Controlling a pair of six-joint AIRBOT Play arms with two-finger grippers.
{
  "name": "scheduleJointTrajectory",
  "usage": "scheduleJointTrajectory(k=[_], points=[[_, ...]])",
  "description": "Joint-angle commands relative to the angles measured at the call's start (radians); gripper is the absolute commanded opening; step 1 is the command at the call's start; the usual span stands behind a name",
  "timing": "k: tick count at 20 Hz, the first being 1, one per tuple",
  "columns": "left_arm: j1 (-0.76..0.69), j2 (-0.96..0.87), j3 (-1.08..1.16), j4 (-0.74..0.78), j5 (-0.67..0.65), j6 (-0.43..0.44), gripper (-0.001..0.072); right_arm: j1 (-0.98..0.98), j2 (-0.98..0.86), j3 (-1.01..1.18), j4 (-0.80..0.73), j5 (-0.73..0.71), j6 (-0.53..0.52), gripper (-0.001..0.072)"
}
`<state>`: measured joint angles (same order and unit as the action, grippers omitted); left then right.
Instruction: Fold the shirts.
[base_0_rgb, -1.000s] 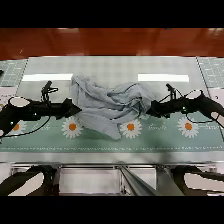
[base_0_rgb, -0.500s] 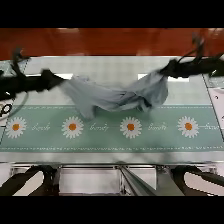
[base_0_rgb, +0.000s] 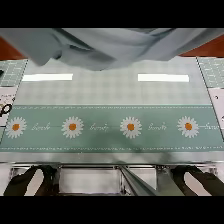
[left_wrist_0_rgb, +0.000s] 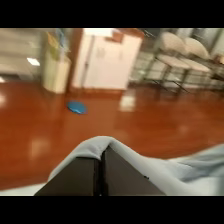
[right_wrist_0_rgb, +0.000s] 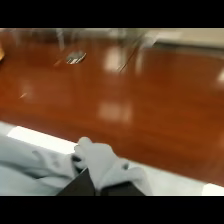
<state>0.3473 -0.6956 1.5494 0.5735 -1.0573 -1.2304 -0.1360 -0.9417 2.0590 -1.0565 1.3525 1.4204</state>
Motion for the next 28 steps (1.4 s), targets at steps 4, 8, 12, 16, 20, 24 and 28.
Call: scheduleJointTrajectory(k=[4,8,12,16,20,24,28], points=[[0.080,0.270,-0.097,0.418,-0.204,-0.197,0.0031,0.000,0.282,-0.124,-0.520,0.172,0.189,0.0029],[0.069,0.315,-0.468,0.396,-0.288,-0.223,0.0031,0.000,0.317,-0.468,-0.560,0.132,0.195,0.0030],[-0.003,0.270,-0.870,0.299,-0.204,-0.130,0.0031,0.000,0.205,-0.766,-0.436,-0.010,0.177,0.0030],[-0.062,0.071,-1.066,0.232,0.062,-0.053,0.0031,0.000,-0.076,-0.822,-0.281,-0.224,0.137,0.0030],[-0.072,-0.234,-1.041,0.055,0.275,0.065,0.0031,0.000,-0.371,-0.777,-0.098,-0.356,0.108,0.0030],[-0.083,-0.465,-0.993,-0.109,0.289,0.191,0.0031,0.000,-0.532,-0.758,0.068,-0.435,0.096,0.0030],[-0.093,-0.535,-0.962,-0.122,0.290,0.209,0.0032,0.000,-0.573,-0.758,0.086,-0.447,0.084,0.0107]])
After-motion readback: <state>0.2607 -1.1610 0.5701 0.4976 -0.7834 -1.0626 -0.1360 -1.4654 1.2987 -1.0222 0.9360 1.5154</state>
